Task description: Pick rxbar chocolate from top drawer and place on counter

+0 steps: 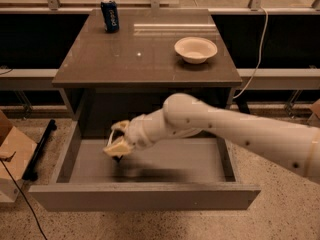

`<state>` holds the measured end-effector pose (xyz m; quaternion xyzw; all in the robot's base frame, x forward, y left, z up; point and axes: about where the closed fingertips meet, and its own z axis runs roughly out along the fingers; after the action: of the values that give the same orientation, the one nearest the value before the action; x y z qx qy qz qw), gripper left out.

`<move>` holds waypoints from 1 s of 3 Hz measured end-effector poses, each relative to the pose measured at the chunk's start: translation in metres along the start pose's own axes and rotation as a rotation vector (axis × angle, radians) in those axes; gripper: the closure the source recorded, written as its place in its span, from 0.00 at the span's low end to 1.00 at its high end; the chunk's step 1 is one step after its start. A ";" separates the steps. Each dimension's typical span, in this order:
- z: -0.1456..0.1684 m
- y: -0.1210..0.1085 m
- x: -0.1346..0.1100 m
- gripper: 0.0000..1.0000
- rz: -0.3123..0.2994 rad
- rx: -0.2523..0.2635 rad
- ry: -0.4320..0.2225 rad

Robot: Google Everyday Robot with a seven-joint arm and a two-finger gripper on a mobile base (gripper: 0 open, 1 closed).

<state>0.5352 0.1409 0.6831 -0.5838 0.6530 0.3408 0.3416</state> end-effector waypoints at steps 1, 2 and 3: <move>-0.089 -0.015 -0.057 1.00 -0.107 0.056 -0.091; -0.162 -0.027 -0.113 1.00 -0.206 0.098 -0.142; -0.208 -0.057 -0.157 1.00 -0.228 0.192 -0.097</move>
Offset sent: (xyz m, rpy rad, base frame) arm 0.0452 -0.1252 0.2903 0.1750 -0.3793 0.0332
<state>0.5950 0.0438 0.9245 -0.6016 0.5948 0.2636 0.4634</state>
